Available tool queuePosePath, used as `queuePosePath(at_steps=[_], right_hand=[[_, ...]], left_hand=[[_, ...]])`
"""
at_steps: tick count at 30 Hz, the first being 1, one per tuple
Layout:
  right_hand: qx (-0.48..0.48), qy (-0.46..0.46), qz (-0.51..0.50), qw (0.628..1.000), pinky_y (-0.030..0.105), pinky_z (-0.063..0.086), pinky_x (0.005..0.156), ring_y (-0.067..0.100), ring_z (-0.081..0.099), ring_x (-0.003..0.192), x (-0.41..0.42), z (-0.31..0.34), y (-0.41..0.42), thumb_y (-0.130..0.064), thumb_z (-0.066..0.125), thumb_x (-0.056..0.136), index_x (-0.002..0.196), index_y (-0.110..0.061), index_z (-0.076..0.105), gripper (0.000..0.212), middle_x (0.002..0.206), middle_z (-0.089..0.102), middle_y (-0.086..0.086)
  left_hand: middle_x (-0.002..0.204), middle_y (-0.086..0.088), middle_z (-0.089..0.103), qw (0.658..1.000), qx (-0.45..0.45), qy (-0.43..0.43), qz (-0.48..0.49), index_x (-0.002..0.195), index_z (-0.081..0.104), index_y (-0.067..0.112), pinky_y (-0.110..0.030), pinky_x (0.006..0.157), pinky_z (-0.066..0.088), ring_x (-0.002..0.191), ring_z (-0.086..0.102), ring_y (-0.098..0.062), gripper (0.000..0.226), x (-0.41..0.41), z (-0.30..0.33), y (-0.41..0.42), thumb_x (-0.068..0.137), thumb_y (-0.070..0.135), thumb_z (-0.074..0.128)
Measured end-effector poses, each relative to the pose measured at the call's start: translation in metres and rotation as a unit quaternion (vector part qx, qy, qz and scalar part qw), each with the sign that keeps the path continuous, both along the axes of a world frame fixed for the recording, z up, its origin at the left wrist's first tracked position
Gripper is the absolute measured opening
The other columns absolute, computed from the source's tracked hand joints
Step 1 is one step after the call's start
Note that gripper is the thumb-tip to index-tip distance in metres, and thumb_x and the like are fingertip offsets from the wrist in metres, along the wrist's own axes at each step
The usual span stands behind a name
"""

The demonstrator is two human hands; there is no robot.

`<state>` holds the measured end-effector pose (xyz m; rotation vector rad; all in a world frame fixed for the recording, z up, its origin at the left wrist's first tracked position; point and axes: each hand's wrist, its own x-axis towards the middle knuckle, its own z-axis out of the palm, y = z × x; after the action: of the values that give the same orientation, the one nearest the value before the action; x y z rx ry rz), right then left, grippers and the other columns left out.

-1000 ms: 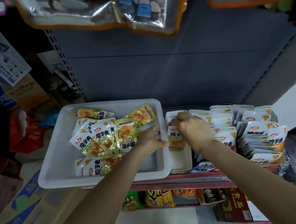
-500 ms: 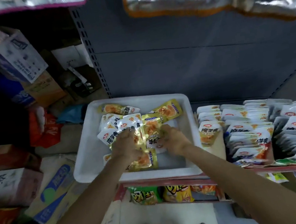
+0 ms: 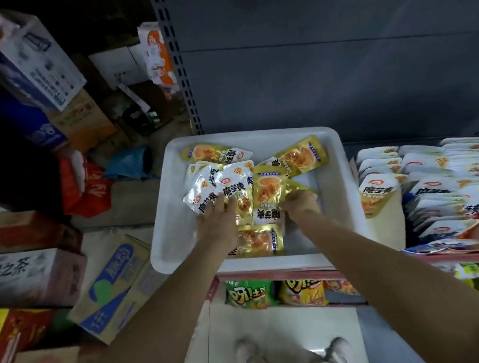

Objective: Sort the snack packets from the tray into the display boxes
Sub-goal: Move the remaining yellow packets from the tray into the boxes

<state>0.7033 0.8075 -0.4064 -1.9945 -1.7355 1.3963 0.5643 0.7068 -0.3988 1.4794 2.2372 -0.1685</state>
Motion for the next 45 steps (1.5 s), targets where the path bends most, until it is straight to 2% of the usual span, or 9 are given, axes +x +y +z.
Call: queuePosePath(at_steps=[3, 8, 14, 17, 20, 26, 32, 36, 45], right_hand=[[0.148, 0.055, 0.06, 0.986, 0.026, 0.039, 0.059, 0.028, 0.06, 0.08, 0.004, 0.014, -0.01, 0.002, 0.05, 0.088, 0.093, -0.006, 0.059, 0.013, 0.091, 0.066, 0.015], [0.314, 0.047, 0.219, 0.923, 0.04, 0.047, 0.057, 0.029, 0.055, 0.063, 0.033, 0.05, -0.01, -0.001, 0.05, 0.087, 0.085, -0.016, 0.051, 0.015, 0.073, 0.06, 0.006], [0.231, 0.119, 0.134, 0.956, 0.03, 0.05, 0.064, 0.01, 0.06, 0.065, 0.078, 0.094, 0.007, -0.017, 0.073, 0.08, 0.083, -0.028, 0.062, 0.017, 0.077, 0.064, -0.007], [0.133, 0.199, 0.016, 0.971, 0.027, 0.05, 0.054, 0.01, 0.058, 0.06, 0.106, 0.106, 0.013, -0.009, 0.08, 0.071, 0.082, -0.025, 0.06, 0.028, 0.08, 0.061, 0.001], [0.128, 0.263, -0.093, 0.952, 0.023, 0.048, 0.043, 0.01, 0.054, 0.05, 0.133, 0.12, 0.018, -0.003, 0.077, 0.074, 0.088, -0.015, 0.058, 0.027, 0.073, 0.058, 0.001], [0.32, 0.194, -0.012, 0.927, 0.01, 0.041, 0.056, -0.006, 0.056, 0.058, 0.183, 0.146, 0.036, -0.008, 0.069, 0.082, 0.079, -0.009, 0.064, 0.006, 0.071, 0.063, -0.004], [0.41, 0.032, 0.13, 0.902, 0.012, 0.039, 0.057, 0.008, 0.057, 0.065, 0.192, 0.152, 0.042, -0.015, 0.066, 0.085, 0.084, -0.014, 0.065, 0.002, 0.073, 0.061, -0.006], [0.409, -0.034, 0.218, 0.886, 0.037, 0.049, 0.065, 0.027, 0.063, 0.079, 0.182, 0.136, 0.04, -0.019, 0.063, 0.086, 0.089, -0.016, 0.065, 0.005, 0.083, 0.069, 0.006], [0.389, -0.281, 0.416, 0.772, 0.03, 0.04, 0.067, 0.03, 0.058, 0.104, 0.168, 0.108, 0.031, -0.011, 0.051, 0.091, 0.121, -0.019, 0.056, 0.031, 0.112, 0.058, 0.008]], left_hand=[[0.147, -0.008, 0.035, 0.986, 0.106, -0.101, 0.083, 0.142, 0.034, 0.016, -0.044, 0.106, 0.035, 0.133, 0.036, -0.027, 0.073, 0.0, 0.005, 0.009, 0.082, 0.04, 0.068], [0.109, 0.005, 0.057, 0.839, 0.322, -0.363, 0.247, 0.132, 0.039, 0.019, -0.025, 0.077, 0.05, 0.094, 0.059, -0.009, 0.054, 0.015, 0.042, 0.022, 0.086, 0.024, 0.067], [0.1, -0.006, 0.061, 0.778, 0.368, -0.425, 0.281, 0.111, 0.062, 0.001, -0.003, 0.069, 0.044, 0.088, 0.057, -0.011, 0.023, 0.043, 0.066, 0.043, 0.089, 0.007, 0.061], [0.101, -0.006, 0.064, 0.714, 0.339, -0.502, 0.351, 0.113, 0.062, 0.005, -0.029, 0.079, 0.052, 0.093, 0.062, -0.019, 0.025, 0.063, 0.07, 0.055, 0.089, 0.01, 0.061], [0.07, 0.003, 0.069, 0.667, 0.293, -0.583, 0.36, 0.089, 0.063, 0.01, -0.024, 0.057, 0.054, 0.063, 0.066, -0.011, 0.006, 0.09, 0.072, 0.063, 0.089, 0.005, 0.06], [0.068, 0.002, 0.064, 0.819, 0.229, -0.491, 0.188, 0.091, 0.065, 0.0, -0.024, 0.062, 0.046, 0.058, 0.059, -0.004, 0.01, 0.144, 0.058, 0.075, 0.082, 0.002, 0.069], [0.12, -0.008, 0.059, 0.923, 0.169, -0.335, 0.089, 0.125, 0.05, 0.001, -0.04, 0.094, 0.048, 0.109, 0.057, -0.026, 0.061, 0.161, 0.047, 0.082, 0.075, 0.02, 0.078], [0.113, -0.004, 0.061, 0.925, 0.119, -0.353, 0.068, 0.12, 0.054, 0.001, -0.023, 0.081, 0.042, 0.109, 0.057, -0.019, 0.047, 0.164, 0.05, 0.08, 0.079, 0.013, 0.074], [0.13, -0.007, 0.057, 0.92, 0.131, -0.364, 0.067, 0.133, 0.048, 0.008, -0.03, 0.098, 0.043, 0.121, 0.052, -0.022, 0.061, 0.164, 0.048, 0.079, 0.079, 0.014, 0.074]])
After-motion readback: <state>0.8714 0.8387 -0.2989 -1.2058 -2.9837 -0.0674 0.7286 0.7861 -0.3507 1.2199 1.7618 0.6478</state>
